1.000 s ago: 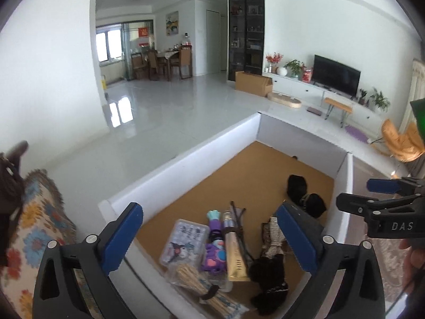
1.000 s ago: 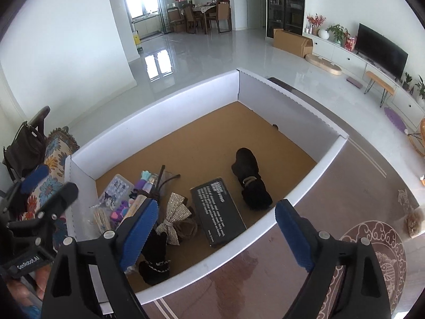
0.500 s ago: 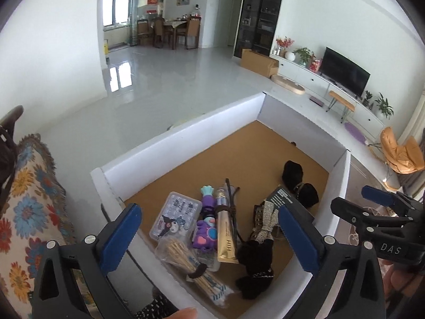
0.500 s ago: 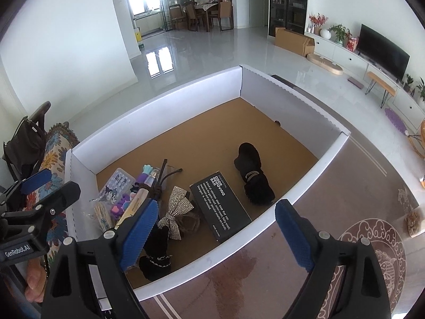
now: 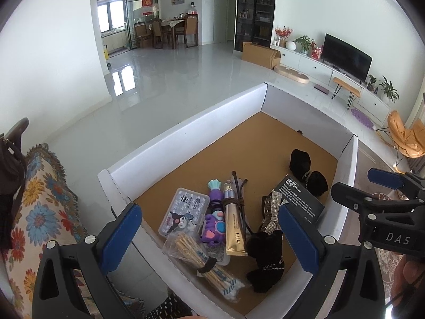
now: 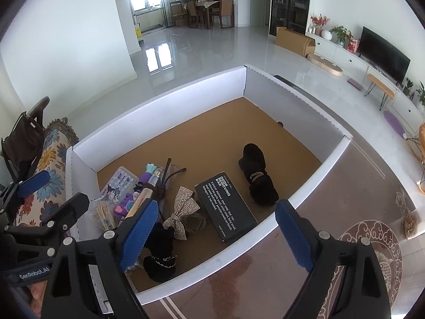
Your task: Organize objects
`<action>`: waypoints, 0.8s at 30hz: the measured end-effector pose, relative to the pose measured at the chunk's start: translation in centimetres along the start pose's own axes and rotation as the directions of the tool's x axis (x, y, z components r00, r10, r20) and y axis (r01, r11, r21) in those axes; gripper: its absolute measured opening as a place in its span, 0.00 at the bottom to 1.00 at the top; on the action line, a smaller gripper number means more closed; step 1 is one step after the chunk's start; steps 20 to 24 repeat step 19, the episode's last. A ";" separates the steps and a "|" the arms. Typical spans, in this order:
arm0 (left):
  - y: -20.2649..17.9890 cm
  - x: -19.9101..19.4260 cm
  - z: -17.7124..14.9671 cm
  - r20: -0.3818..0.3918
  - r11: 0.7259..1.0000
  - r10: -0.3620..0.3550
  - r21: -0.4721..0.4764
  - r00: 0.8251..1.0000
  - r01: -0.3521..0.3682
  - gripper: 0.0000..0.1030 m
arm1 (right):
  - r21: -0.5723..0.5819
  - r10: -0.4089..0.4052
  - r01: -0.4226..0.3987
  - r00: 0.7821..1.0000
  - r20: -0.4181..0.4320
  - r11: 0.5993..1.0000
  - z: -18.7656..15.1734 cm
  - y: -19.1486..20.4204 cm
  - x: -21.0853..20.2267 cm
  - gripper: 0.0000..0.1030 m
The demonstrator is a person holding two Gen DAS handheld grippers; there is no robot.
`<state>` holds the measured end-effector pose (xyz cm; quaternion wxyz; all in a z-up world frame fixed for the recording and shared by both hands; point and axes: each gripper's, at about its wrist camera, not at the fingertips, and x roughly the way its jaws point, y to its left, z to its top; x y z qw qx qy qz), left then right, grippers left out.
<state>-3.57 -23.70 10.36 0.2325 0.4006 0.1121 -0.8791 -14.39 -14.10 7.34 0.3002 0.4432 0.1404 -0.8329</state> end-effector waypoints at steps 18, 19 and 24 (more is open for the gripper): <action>0.0 0.0 -0.2 0.003 0.999 -0.006 -0.035 1.000 0.006 1.00 | 0.015 -0.004 0.004 1.000 -0.011 1.000 -0.4 -0.3 0.8 0.88; 0.0 -0.1 -0.2 0.010 0.999 -0.001 -0.035 1.000 0.001 1.00 | 0.020 -0.001 0.001 1.000 -0.007 1.000 -0.5 -0.4 0.6 0.88; 0.0 -0.1 -0.2 0.010 0.999 -0.001 -0.035 1.000 0.001 1.00 | 0.020 -0.001 0.001 1.000 -0.007 1.000 -0.5 -0.4 0.6 0.88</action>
